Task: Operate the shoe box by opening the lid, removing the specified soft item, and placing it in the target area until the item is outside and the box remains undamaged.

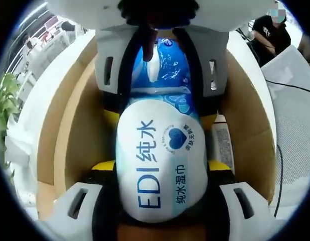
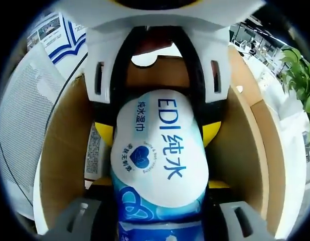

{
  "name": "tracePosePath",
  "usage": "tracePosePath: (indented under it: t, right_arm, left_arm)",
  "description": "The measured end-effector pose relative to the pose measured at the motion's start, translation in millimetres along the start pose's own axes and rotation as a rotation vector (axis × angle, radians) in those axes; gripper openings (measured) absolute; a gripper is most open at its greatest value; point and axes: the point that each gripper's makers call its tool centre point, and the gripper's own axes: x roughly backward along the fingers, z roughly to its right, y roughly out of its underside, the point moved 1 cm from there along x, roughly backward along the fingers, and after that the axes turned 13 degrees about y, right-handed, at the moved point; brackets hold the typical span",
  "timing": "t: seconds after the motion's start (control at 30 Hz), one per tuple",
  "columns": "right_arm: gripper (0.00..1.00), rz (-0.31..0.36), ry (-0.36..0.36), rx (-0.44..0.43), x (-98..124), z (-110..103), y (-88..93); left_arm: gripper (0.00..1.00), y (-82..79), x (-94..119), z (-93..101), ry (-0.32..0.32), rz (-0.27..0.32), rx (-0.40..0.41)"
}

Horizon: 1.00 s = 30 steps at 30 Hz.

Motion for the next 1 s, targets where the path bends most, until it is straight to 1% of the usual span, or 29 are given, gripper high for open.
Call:
tracePosePath:
  t: [0.1, 0.13, 0.23, 0.37, 0.47, 0.5, 0.6, 0.67, 0.87, 0.9, 0.93, 1.0]
  right_arm:
    - [0.66, -0.019, -0.01, 0.005, -1, -1, -2.2]
    - [0.65, -0.023, -0.014, 0.006, -2, -1, -2.6]
    - [0.63, -0.007, -0.016, 0.009, 2, -3, -2.7]
    - [0.6, 0.017, 0.01, 0.0, 5, -4, -5.0]
    - [0.58, 0.016, 0.018, -0.015, 10, -6, -5.0]
    - [0.58, 0.024, 0.02, -0.008, 12, -7, -5.7]
    - [0.57, 0.018, 0.021, 0.009, 16, -12, -8.3]
    - [0.57, 0.023, 0.023, 0.007, 20, -14, -10.0]
    - [0.56, 0.046, 0.055, 0.005, 32, -9, -18.3]
    - [0.56, 0.05, 0.059, 0.003, 35, -8, -19.6]
    - [0.56, 0.055, 0.061, -0.009, 37, -8, -20.2]
    - [0.55, 0.058, 0.061, -0.005, 39, -8, -20.7]
  left_arm:
    - [0.67, -0.4, -2, -1.0, 0.002, -0.005, -0.006]
    - [0.68, -0.9, -1, -1.6, -0.001, 0.002, -0.012]
    - [0.68, -2.1, -1, -2.6, -0.008, 0.032, -0.024]
    - [0.67, -3.8, 1, -2.7, -0.015, 0.037, -0.035]
    - [0.64, -7.1, 6, 0.2, -0.023, 0.051, -0.039]
    - [0.64, -7.8, 7, 1.3, -0.024, 0.048, -0.041]
    - [0.63, -7.6, 6, 7.7, -0.015, 0.039, -0.047]
    - [0.63, -8.4, 8, 11.0, -0.015, 0.036, -0.059]
    - [0.62, -13.5, 19, 13.5, -0.028, 0.024, -0.096]
    - [0.61, -14.5, 22, 13.9, -0.034, 0.019, -0.111]
    - [0.59, -14.7, 23, 13.9, -0.039, 0.012, -0.113]
    - [0.59, -16.0, 24, 15.1, -0.033, 0.011, -0.114]
